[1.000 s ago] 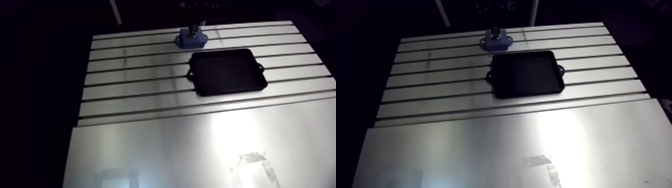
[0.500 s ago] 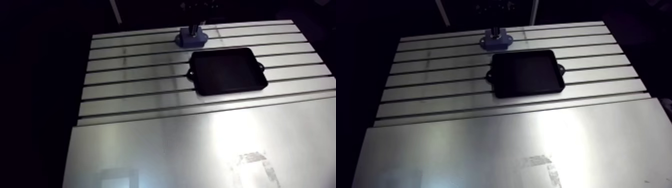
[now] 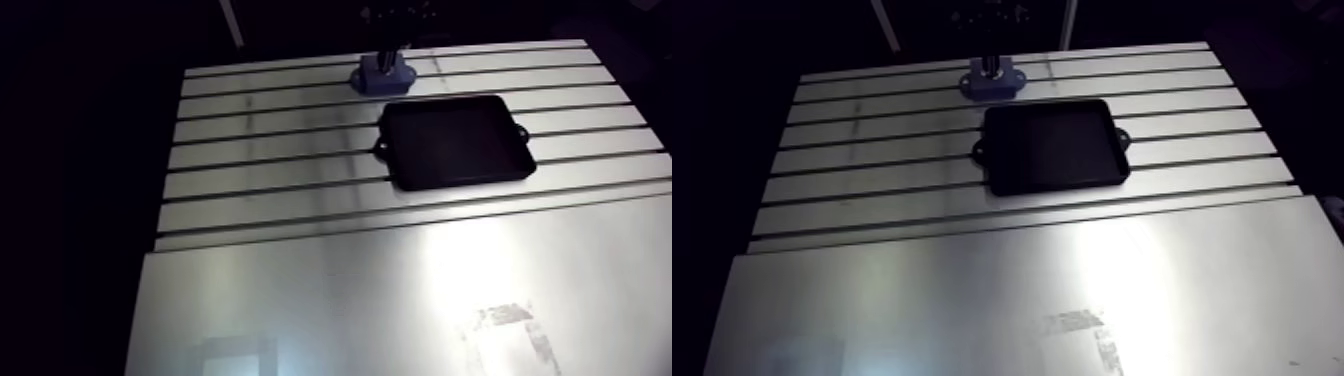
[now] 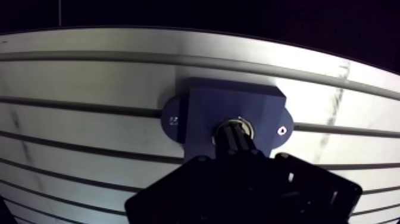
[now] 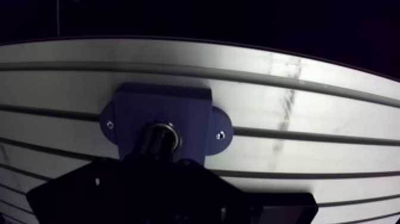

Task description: Pick up the bearing and press it into the housing until flush.

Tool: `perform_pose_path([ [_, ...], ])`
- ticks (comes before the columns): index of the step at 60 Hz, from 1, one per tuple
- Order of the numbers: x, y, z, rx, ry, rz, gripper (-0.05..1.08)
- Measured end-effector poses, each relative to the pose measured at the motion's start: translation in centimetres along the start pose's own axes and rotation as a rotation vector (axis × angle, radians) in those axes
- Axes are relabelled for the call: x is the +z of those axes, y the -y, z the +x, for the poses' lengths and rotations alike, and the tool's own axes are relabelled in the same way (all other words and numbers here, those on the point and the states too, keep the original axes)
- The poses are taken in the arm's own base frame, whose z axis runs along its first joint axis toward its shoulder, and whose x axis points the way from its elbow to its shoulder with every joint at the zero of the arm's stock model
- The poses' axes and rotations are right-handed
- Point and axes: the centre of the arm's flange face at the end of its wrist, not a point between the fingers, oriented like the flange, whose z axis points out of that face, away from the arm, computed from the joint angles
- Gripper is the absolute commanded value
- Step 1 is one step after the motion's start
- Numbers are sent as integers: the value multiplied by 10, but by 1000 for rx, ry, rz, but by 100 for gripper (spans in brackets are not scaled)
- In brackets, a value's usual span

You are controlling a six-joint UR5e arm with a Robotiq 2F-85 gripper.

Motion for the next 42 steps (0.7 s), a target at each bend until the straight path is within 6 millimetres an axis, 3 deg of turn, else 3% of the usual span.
perform_pose_path([
  [14,-3,-1,1,1,-5,-1,108],
  [37,-49,6,-5,-10,-45,-13,105],
  [39,-53,7,-7,-10,-47,-14,99],
  [40,-55,8,-7,-11,-48,-14,86],
  [41,-58,8,-8,-11,-49,-14,86],
  [42,-60,9,-9,-11,-50,-14,53],
])
